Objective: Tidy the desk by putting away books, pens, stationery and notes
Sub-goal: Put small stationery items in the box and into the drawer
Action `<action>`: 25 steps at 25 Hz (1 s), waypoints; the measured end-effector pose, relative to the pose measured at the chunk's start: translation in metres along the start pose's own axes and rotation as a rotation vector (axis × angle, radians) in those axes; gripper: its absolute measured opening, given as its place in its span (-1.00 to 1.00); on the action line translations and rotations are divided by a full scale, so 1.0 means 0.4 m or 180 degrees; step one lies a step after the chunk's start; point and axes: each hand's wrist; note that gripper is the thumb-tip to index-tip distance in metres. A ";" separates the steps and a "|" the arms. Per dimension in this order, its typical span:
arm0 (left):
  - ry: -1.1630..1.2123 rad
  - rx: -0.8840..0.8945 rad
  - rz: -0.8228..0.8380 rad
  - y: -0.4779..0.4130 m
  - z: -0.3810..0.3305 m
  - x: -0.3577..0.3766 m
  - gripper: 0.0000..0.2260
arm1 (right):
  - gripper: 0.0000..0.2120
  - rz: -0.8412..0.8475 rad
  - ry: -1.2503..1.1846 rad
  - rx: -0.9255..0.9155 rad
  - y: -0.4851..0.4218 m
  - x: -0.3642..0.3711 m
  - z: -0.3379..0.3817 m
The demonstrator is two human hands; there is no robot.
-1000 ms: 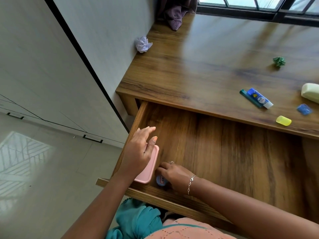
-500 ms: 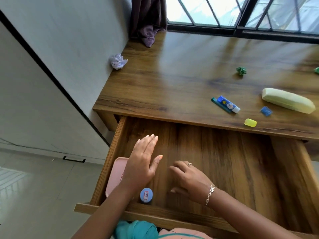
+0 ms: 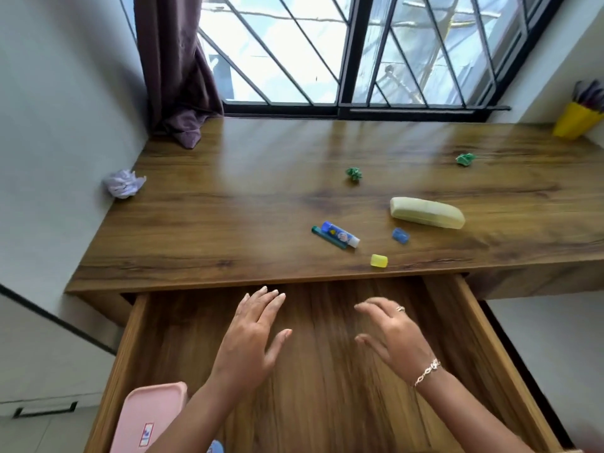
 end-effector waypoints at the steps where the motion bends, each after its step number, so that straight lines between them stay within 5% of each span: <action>1: -0.0019 0.0025 -0.0009 -0.024 -0.006 0.002 -0.52 | -0.61 -0.0123 -0.0057 0.0161 -0.029 -0.019 -0.013; 9: -0.0183 0.0353 0.0080 -0.249 -0.056 0.038 -0.63 | -0.68 -0.0352 -0.0282 0.0869 -0.235 -0.093 -0.125; 14: -0.0522 0.0878 0.0382 -0.381 -0.089 0.092 -0.61 | -0.67 0.0253 -0.0219 0.0639 -0.264 -0.101 -0.147; 25: -0.1050 0.1010 0.1358 -0.510 -0.117 0.155 -0.69 | -0.73 0.0223 -0.0184 0.0425 -0.270 -0.078 -0.142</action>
Point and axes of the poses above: each hand's wrist, its own y-axis away from the middle knuckle, its own x-axis out of the palm, z = x × y, and after that the axes turned 5 degrees about -z, right-handed
